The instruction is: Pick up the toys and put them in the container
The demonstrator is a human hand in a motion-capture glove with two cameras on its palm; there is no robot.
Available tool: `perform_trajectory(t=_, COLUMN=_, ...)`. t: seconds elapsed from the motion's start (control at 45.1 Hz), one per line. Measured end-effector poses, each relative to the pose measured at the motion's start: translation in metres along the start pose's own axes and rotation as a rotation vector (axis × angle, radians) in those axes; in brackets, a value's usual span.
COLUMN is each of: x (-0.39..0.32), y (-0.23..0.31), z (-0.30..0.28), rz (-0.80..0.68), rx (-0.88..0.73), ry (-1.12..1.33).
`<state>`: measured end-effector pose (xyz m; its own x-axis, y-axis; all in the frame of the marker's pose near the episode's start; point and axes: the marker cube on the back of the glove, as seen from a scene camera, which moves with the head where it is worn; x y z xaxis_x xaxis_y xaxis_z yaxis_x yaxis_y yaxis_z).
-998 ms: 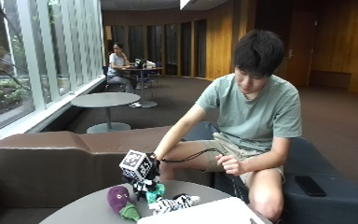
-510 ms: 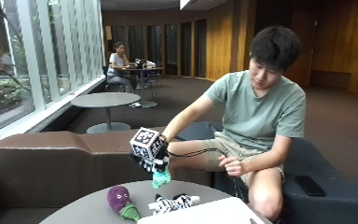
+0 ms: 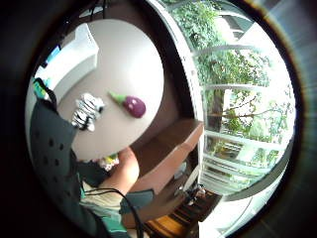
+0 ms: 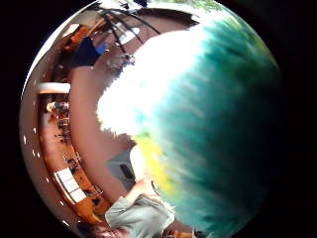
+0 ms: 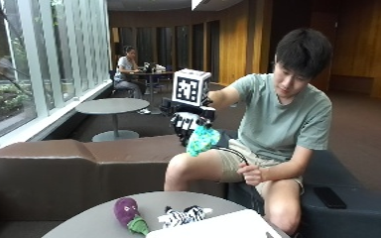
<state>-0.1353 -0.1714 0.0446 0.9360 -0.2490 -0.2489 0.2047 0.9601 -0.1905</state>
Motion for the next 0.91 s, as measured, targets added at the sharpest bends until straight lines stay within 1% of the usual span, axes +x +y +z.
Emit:
perform_trajectory(t=0.133, x=-0.059, y=-0.035, z=-0.026, rz=0.011, rx=0.054, ry=0.04)
perform_trajectory(t=0.222, x=-0.105, y=-0.065, z=-0.027, rz=0.006, rx=0.148, ry=0.118)
perform_trajectory(t=0.288, x=-0.133, y=-0.086, z=-0.022, rz=-0.006, rx=0.211, ry=0.121)
perform_trajectory(t=0.355, x=-0.155, y=-0.095, z=-0.012, rz=0.024, rx=0.171, ry=0.107)
perform_trajectory(t=0.443, x=-0.17, y=-0.107, z=0.005, rz=0.019, rx=0.083, ry=0.11)
perform_trajectory(t=0.51, x=-0.172, y=-0.111, z=0.017, rz=-0.004, rx=-0.009, ry=0.13)
perform_trajectory(t=0.599, x=-0.166, y=-0.113, z=0.035, rz=-0.058, rx=-0.197, ry=0.165)
perform_trajectory(t=0.643, x=-0.161, y=-0.112, z=0.039, rz=-0.066, rx=-0.253, ry=0.154)
perform_trajectory(t=0.687, x=-0.155, y=-0.11, z=0.039, rz=-0.066, rx=-0.268, ry=0.126)
perform_trajectory(t=0.798, x=-0.128, y=-0.099, z=0.033, rz=-0.072, rx=-0.243, ry=0.07)
perform_trajectory(t=0.909, x=-0.095, y=-0.083, z=0.02, rz=-0.074, rx=-0.211, ry=0.094)
